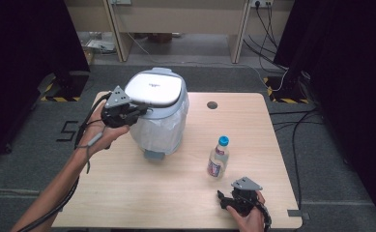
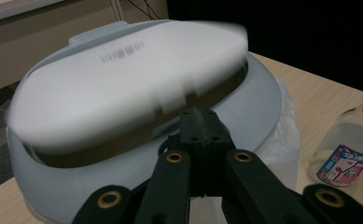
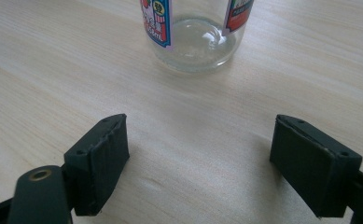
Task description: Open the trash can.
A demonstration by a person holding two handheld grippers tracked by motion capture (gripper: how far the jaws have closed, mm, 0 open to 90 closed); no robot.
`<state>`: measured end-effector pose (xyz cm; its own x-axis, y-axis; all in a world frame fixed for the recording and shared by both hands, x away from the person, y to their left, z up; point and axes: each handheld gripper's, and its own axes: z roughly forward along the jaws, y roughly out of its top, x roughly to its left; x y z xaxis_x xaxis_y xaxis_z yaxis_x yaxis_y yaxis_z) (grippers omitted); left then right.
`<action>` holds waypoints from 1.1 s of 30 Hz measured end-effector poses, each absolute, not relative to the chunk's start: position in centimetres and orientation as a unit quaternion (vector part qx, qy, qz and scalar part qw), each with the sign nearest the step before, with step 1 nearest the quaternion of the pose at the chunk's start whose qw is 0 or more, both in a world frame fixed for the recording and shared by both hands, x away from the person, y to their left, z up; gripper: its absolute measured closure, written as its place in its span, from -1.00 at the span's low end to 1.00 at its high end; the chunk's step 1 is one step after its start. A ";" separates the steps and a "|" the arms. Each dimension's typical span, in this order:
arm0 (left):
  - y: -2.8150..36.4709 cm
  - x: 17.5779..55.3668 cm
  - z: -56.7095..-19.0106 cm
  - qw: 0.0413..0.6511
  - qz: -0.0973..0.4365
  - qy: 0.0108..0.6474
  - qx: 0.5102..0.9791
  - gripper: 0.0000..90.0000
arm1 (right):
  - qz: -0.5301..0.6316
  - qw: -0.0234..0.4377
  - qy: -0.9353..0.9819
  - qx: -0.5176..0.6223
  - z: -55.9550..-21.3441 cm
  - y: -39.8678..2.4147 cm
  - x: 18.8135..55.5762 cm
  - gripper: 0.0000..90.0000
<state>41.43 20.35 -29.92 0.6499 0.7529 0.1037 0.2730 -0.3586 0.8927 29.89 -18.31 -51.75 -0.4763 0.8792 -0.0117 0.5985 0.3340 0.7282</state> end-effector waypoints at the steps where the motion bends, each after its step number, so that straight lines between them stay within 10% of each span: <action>1: 20.6 41.5 -30.0 0.468 0.248 0.332 0.781 0.98 | 0.338 0.208 0.789 0.469 -51.8 -18.3 29.9 -0.57; 8: 21.1 41.3 -30.1 0.480 0.238 0.335 0.775 0.97 | 0.339 0.208 0.789 0.470 -51.8 -18.3 29.9 -0.57; 21: 20.3 38.9 -30.0 0.515 0.232 0.311 0.764 0.06 | 0.339 0.207 0.790 0.466 -51.8 -18.2 30.0 -0.58; 33: 20.9 35.4 -34.1 0.522 0.197 0.310 0.770 -0.36 | 0.339 0.204 0.793 0.464 -51.8 -18.2 30.0 -0.60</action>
